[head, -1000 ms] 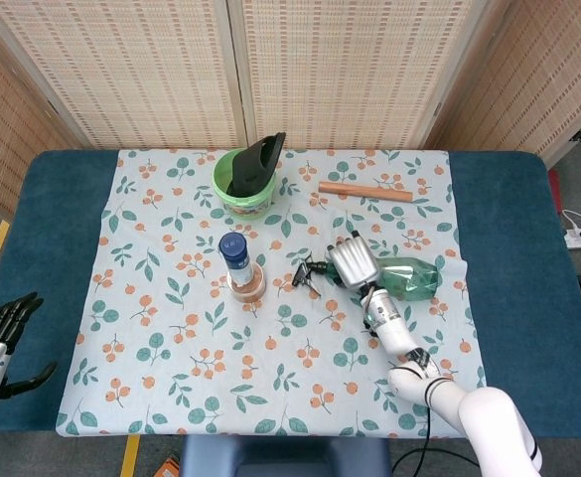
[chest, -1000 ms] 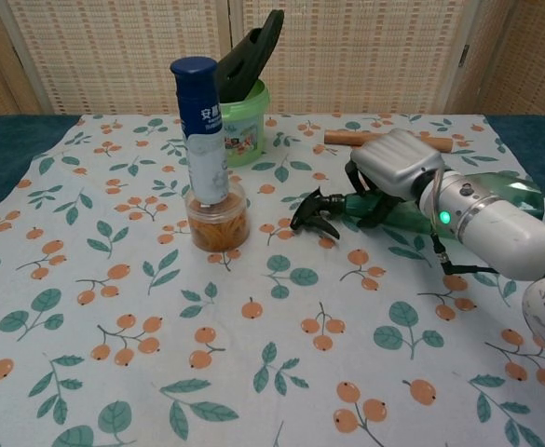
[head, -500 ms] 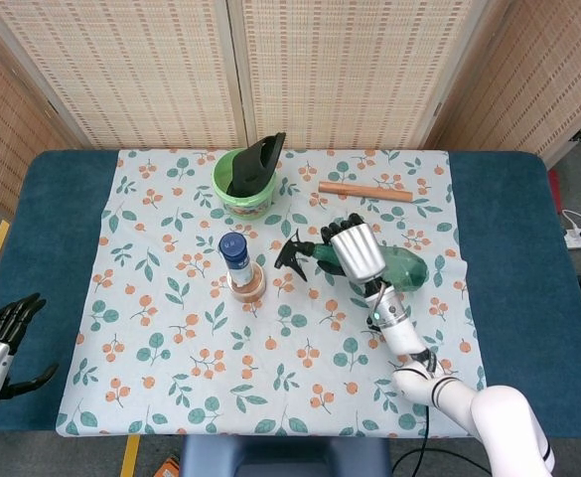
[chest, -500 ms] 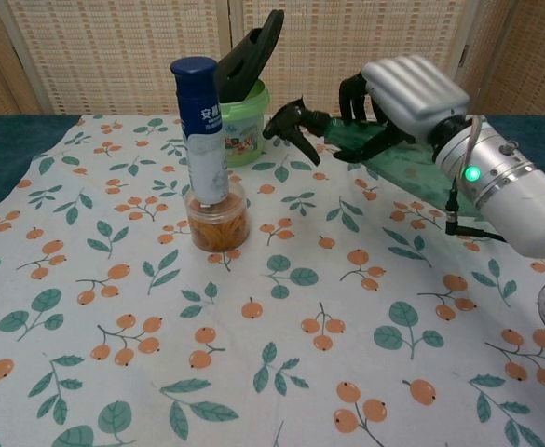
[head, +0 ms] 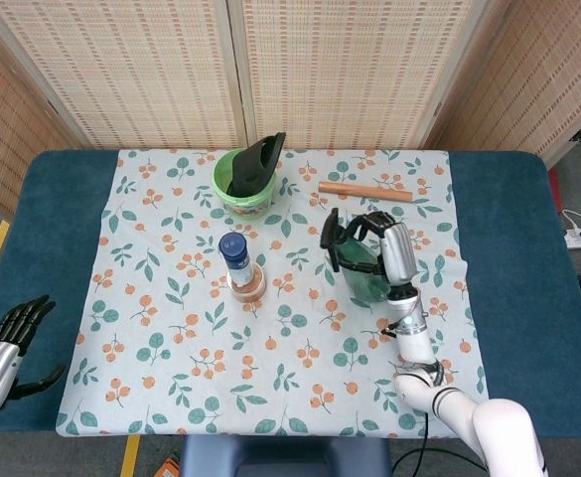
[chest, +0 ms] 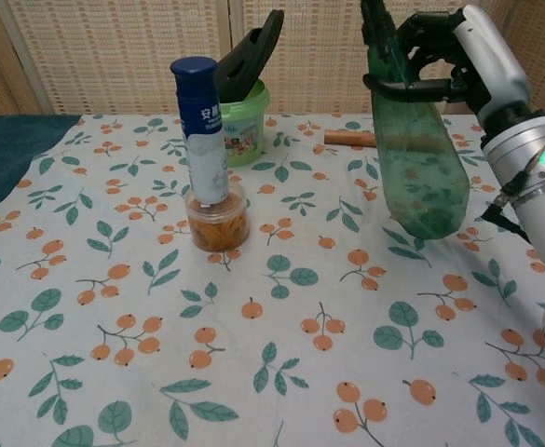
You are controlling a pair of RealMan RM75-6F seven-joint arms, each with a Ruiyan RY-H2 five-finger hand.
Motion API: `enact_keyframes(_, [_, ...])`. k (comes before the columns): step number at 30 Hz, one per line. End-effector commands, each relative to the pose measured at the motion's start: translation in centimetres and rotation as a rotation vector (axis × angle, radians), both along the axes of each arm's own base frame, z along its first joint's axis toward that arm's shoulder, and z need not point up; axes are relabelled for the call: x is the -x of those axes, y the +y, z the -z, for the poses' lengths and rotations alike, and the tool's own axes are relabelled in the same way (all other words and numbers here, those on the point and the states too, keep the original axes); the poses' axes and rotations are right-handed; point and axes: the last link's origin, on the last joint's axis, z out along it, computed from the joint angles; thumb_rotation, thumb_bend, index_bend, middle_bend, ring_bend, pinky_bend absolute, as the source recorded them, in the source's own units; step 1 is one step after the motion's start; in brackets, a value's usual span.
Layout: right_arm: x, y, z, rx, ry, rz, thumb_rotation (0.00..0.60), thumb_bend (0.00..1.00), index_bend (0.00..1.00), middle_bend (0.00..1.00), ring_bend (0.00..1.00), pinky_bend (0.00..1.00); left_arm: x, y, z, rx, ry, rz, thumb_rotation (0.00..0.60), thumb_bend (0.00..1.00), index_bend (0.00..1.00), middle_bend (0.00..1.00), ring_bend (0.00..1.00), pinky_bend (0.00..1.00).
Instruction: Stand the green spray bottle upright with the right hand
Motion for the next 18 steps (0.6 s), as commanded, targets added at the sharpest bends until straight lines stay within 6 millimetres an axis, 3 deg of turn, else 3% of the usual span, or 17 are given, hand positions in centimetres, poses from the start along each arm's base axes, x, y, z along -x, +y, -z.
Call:
enact_keyframes(1, [3.7,0.3,-0.1,-0.076,-0.288,0.075,0.6,0.19,0.77,0.61,0.63,0.43,0.0,0.0,0.1,-0.002,-0.001,0.002,0.6,0.23,0.0,0.0,0.0,0.0])
enact_keyframes(8, [4.3,1.0,-0.3,-0.117,-0.261,-0.002,0.6,0.19,0.79,0.64,0.65,0.44,-0.1,0.0,0.0,-0.028,-0.026,0.027,0.6,0.23,0.0,0.0,0.0,0.0])
enact_keyframes(18, [4.1,2.0,0.8,-0.141,-0.147,-0.043,0.6,0.19,0.8,0.65,0.65,0.44,0.1,-0.1,-0.2,-0.05,-0.041,0.038,0.6,0.23,0.0,0.0,0.0,0.0])
